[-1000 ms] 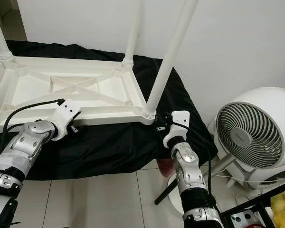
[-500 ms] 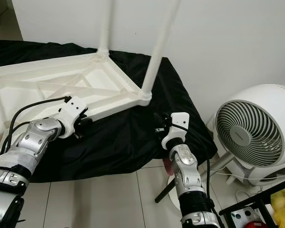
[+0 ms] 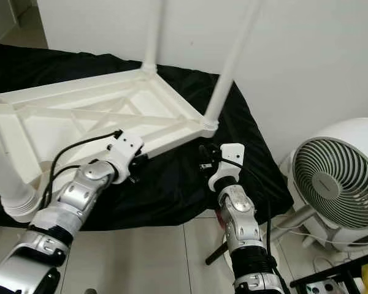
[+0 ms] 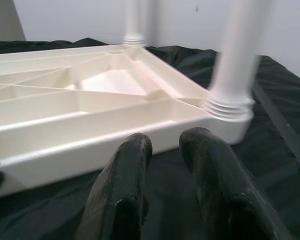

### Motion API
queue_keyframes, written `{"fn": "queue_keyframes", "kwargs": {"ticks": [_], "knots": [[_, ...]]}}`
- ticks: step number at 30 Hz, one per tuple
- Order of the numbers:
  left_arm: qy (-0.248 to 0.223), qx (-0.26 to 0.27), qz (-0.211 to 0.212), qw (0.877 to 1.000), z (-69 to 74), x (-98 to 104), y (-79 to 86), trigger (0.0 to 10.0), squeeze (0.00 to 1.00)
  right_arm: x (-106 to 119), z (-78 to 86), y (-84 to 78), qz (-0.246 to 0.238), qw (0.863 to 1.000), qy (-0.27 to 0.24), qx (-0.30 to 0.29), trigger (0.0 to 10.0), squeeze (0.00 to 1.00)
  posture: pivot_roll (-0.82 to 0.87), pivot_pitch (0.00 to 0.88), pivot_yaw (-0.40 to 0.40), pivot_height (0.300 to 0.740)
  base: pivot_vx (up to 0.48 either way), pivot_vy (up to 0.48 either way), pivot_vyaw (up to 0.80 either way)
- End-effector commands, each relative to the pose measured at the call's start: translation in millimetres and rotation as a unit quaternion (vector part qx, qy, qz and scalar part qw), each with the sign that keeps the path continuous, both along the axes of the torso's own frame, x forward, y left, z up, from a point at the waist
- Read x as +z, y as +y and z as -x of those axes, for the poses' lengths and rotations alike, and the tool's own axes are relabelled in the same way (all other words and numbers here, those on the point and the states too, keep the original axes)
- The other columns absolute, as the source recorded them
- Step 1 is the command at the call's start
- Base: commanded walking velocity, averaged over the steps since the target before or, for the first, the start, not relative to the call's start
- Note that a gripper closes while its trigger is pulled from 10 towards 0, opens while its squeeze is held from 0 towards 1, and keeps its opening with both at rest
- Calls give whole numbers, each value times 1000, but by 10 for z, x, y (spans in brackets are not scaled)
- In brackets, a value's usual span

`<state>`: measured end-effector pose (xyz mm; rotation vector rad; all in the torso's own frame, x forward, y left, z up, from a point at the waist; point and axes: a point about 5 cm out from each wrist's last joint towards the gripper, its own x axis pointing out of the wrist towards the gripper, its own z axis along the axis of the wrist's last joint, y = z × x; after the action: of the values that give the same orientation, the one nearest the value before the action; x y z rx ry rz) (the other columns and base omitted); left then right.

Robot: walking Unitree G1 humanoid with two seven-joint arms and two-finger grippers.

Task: Building children table

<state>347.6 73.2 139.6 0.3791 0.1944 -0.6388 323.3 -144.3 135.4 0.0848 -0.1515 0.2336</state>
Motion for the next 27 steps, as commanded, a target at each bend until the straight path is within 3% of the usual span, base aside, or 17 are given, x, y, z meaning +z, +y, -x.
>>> {"fn": "queue_keyframes", "kwargs": {"ticks": [1, 8, 9, 10, 13, 14, 21, 24, 27], "knots": [[-38, -86, 22, 995, 133, 141, -394, 10000, 0, -25, 7, -21, 2, 1000, 7, -6, 10000, 0, -16, 13, -153, 740, 0, 0, 0], [-50, -114, 25, 992, 198, 150, -463, 10000, 0, -40, 19, -7, 1, 1000, 9, -7, 10000, 0, -16, 16, -149, 740, 0, 0, 0], [-46, -116, 32, 992, 203, 152, -457, 10000, 98, -41, 21, -6, 0, 1000, 9, -6, 10000, 0, -16, 16, -149, 740, 0, 0, 0], [-42, -108, 46, 992, 194, 164, -436, 10000, 1000, -41, 20, -5, 0, 1000, 9, -6, 10000, 0, -14, 16, -148, 740, 0, 0, 0], [-62, -100, 39, 992, 182, 206, -397, 10000, 1000, -45, 14, -7, 1, 1000, 10, -8, 10000, 0, -14, 16, -148, 740, 0, 0, 0], [-68, -101, 39, 992, 185, 218, -388, 10000, 0, -47, 13, -6, 1, 1000, 10, -8, 10000, 0, -8, 15, -149, 740, 0, 0, 0], [-98, -105, 52, 988, 208, 305, -297, 10000, 0, -52, 9, 8, 0, 1000, 11, -5, 10000, 0, 2, 15, -155, 740, 0, 0, 0], [-98, -106, 63, 987, 258, 347, -157, 10000, 0, -59, 6, 34, 1, 1000, 13, 0, 10000, 0, 9, 15, -158, 740, 0, 0, 0], [-83, -104, 42, 990, 354, 282, 43, 10000, 0, -62, 8, 62, 1, 1000, 14, 7, 10000, 0, 18, 17, -166, 740, 0, 0, 0]]}}
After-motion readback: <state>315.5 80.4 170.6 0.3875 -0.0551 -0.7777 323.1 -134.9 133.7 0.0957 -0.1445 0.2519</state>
